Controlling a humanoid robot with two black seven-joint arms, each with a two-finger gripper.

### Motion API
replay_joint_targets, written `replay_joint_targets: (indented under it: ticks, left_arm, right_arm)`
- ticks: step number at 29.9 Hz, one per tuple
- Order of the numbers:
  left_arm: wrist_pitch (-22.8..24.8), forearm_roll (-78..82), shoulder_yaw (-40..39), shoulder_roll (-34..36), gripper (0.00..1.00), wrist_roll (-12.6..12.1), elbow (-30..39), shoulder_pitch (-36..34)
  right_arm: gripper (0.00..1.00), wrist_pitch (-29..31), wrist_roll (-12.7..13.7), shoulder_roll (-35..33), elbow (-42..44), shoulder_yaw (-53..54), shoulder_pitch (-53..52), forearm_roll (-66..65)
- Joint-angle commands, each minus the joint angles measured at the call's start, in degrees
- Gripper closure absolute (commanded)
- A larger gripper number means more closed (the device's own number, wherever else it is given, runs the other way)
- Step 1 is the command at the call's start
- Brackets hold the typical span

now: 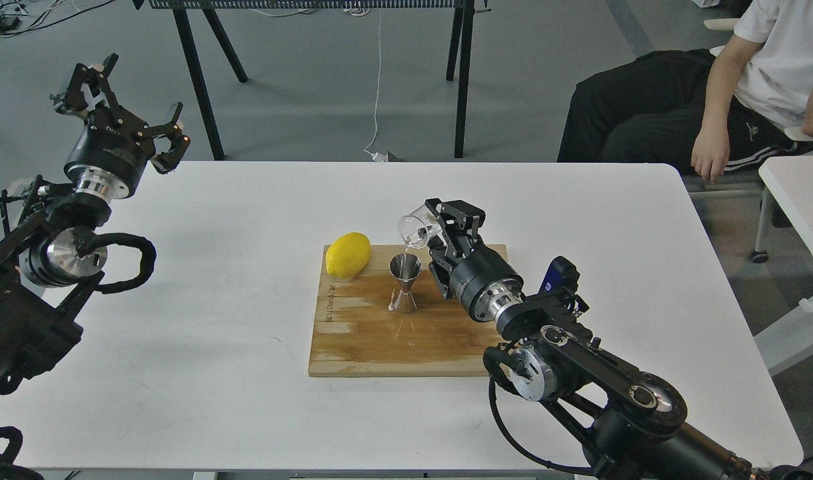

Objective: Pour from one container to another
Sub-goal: 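Tilt the glass cup with the right gripper to pour into the jigger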

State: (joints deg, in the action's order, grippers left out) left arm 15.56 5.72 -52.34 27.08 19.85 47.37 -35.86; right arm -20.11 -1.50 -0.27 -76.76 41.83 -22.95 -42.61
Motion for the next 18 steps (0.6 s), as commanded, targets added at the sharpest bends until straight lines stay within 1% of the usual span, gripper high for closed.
replay_joint_targets:
  ticks: [1,7,13,18]
  left_arm:
    - [0.0,0.0,0.05,0.08,0.0,0.01,0.0,0.09]
    - [0.09,0.0,-0.04,0.17,0.0,0.01,0.0,0.09]
    - [0.17,0.0,0.05,0.08,0.0,0.01,0.0,0.09]
    - [0.17,0.0,-0.04,0.08,0.0,0.01,0.0,0.09]
  right_arm:
    - [0.68,-0.02,0.0,0.01,0.3,-0.08,-0.34,-0.19]
    - [0.68,-0.1,0.0,0.01,0.38,-1.22,-0.34,-0.37]
    - [0.68,-0.72,-0.7,0.01,0.73,-1.84,-0.25,-4.49]
    - [0.68,-0.72,-0.79,0.09,1.26,-1.84,-0.34,-4.76]
